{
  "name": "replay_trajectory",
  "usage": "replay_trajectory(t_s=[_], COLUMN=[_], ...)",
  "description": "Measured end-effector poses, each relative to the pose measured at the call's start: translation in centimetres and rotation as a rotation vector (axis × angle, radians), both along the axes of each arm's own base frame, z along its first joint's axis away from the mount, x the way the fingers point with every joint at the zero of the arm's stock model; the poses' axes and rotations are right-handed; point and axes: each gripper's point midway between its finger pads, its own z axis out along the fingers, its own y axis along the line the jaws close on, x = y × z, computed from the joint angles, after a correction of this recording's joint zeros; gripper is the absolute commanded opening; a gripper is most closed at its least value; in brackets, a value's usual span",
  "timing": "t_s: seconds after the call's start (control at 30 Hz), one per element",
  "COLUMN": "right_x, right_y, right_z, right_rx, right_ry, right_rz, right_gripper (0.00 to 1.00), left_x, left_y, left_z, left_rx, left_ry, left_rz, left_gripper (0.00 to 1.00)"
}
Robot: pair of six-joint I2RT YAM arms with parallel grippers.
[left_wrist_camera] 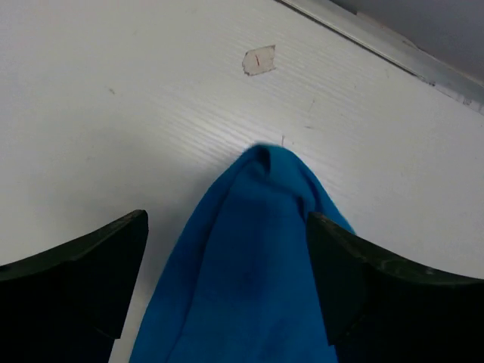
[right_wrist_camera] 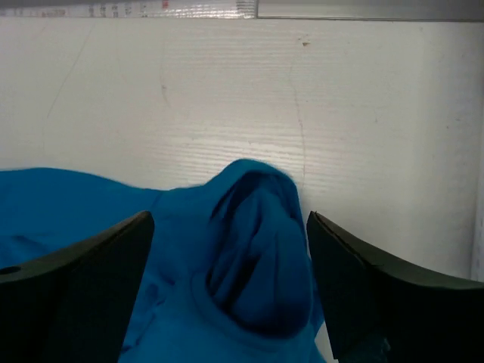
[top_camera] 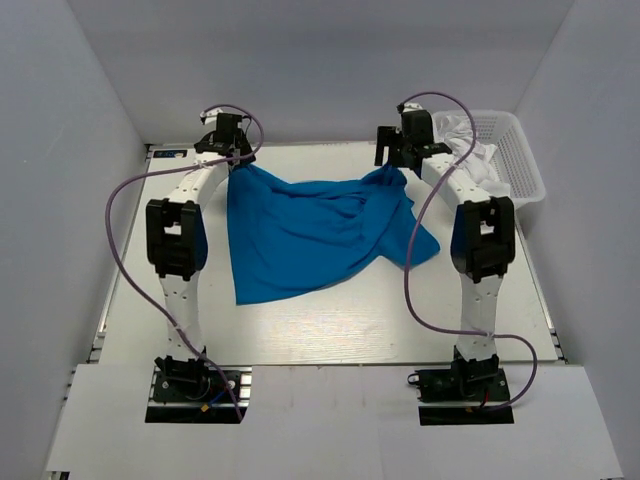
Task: Fold and stack the t-shirts
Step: Flatten out the tshirt
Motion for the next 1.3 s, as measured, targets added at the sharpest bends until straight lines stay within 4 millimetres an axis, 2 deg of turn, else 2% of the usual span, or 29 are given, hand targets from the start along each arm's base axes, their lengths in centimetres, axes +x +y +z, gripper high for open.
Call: replay_trajectory(t_s=[0.07, 0.17, 0.27, 0.3, 0.4, 0.53, 0.6, 0.7, 0.83, 0.9, 1.03, 1.1, 1.17, 1.3], right_x=[1.2, 2.0, 1.0, 0.2, -3.0, -8.1, -11.0, -15.3, -19.0, -20.0, -20.3, -20.3, -20.2, -20.2], right_y=[0.3, 0.8, 0.9, 0.8, 0.7, 0.2, -0.3, -1.4, -2.8, -3.5, -4.8, -5.6, -6.4, -7.4], right_z=[-0.4, 0.3, 1.9, 2.5, 4.4, 6.4, 5.3, 2.3, -0.6, -1.0, -1.2, -1.3, -1.4, -1.7], right_rx=[-0.017, -0.021, -0.009, -0.004, 0.028, 0.097, 0.121, 0.135, 0.127, 0.128, 0.131, 0.127, 0.127, 0.137], right_ry=[0.015, 0.014, 0.005, 0.005, 0.015, 0.023, 0.063, 0.15, 0.233, 0.245, 0.24, 0.243, 0.244, 0.252], right_rz=[0.02, 0.043, 0.061, 0.066, 0.086, 0.085, 0.065, 0.024, -0.031, -0.063, -0.142, -0.189, -0.227, -0.27], right_gripper=[0.9, 0.9, 0.9, 0.9, 0.9, 0.9, 0.9, 0.9, 0.9, 0.9, 0.9, 0.9, 0.9, 0.9], left_x=[1.2, 2.3, 1.4, 0.8, -3.1, -10.6, -14.9, -21.0, -29.2, -32.0, -36.9, -38.5, -39.1, -38.8], left_y=[0.0, -0.1, -0.1, -0.1, 0.0, -0.8, -1.5, -2.4, -2.3, -2.6, -4.0, -4.6, -4.9, -5.2], left_z=[-0.6, -0.2, 0.7, 1.0, 1.5, 2.1, 1.5, -0.8, -5.6, -7.3, -10.4, -11.4, -11.9, -11.9], left_rx=[-0.003, -0.003, -0.004, -0.01, -0.041, -0.126, -0.184, -0.257, -0.293, -0.32, -0.406, -0.428, -0.436, -0.437], left_ry=[0.014, 0.014, 0.027, 0.032, 0.088, 0.16, 0.204, 0.295, 0.496, 0.581, 0.717, 0.772, 0.801, 0.8], left_rz=[0.0, -0.006, -0.007, -0.006, 0.0, -0.012, -0.036, -0.062, -0.038, -0.038, -0.058, -0.062, -0.061, -0.05], left_gripper=[1.0, 1.0, 1.0, 1.0, 1.0, 1.0, 1.0, 1.0, 1.0, 1.0, 0.94, 0.91, 0.86, 0.84])
